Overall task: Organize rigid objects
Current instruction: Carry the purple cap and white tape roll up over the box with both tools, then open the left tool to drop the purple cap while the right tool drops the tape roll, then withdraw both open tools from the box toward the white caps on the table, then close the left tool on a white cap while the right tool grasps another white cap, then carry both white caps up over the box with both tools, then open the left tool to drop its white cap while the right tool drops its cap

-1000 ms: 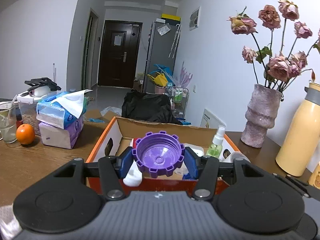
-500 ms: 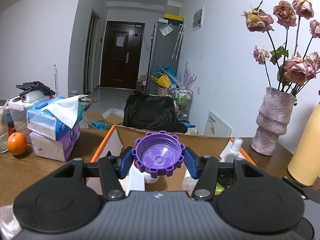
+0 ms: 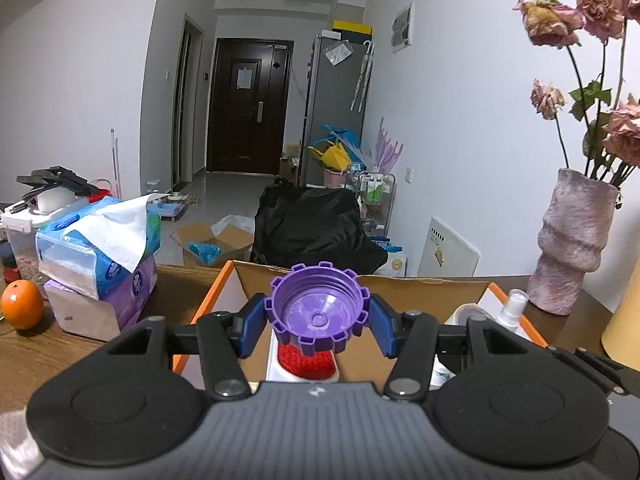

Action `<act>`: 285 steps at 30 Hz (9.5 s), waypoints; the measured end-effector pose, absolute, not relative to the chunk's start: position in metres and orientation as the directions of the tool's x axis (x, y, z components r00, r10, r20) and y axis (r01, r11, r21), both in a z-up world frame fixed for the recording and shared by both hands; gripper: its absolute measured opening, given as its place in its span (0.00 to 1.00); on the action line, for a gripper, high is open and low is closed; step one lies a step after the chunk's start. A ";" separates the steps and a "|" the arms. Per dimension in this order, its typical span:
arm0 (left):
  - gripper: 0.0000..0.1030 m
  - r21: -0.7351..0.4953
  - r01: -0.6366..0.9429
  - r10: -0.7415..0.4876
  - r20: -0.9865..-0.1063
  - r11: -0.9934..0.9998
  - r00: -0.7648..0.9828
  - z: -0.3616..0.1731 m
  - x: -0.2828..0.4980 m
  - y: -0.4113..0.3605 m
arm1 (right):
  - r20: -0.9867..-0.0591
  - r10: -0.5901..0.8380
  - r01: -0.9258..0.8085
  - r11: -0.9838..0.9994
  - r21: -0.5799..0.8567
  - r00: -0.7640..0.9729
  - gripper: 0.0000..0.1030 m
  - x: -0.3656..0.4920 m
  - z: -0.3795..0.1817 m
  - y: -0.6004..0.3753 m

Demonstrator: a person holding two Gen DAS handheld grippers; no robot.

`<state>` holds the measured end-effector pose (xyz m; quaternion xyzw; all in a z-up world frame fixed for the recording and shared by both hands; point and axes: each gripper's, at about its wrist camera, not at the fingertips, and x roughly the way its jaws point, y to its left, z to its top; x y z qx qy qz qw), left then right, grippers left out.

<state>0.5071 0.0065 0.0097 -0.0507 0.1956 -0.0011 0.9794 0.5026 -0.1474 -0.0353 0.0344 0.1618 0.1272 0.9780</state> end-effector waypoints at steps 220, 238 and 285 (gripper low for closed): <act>0.40 -0.023 0.035 -0.041 -0.394 0.999 0.918 0.003 0.397 -0.040 | -0.323 0.194 -0.164 0.979 0.118 0.926 0.37 0.397 -0.044 -0.203; 0.40 -0.059 -0.002 -0.020 -0.357 0.998 0.934 0.015 0.432 -0.024 | -0.285 0.218 -0.190 0.974 0.123 0.933 0.37 0.429 -0.038 -0.178; 0.40 -0.049 -0.071 0.044 -0.424 0.996 0.905 -0.003 0.529 0.002 | -0.291 0.213 -0.195 0.977 0.092 0.933 0.37 0.513 -0.046 -0.153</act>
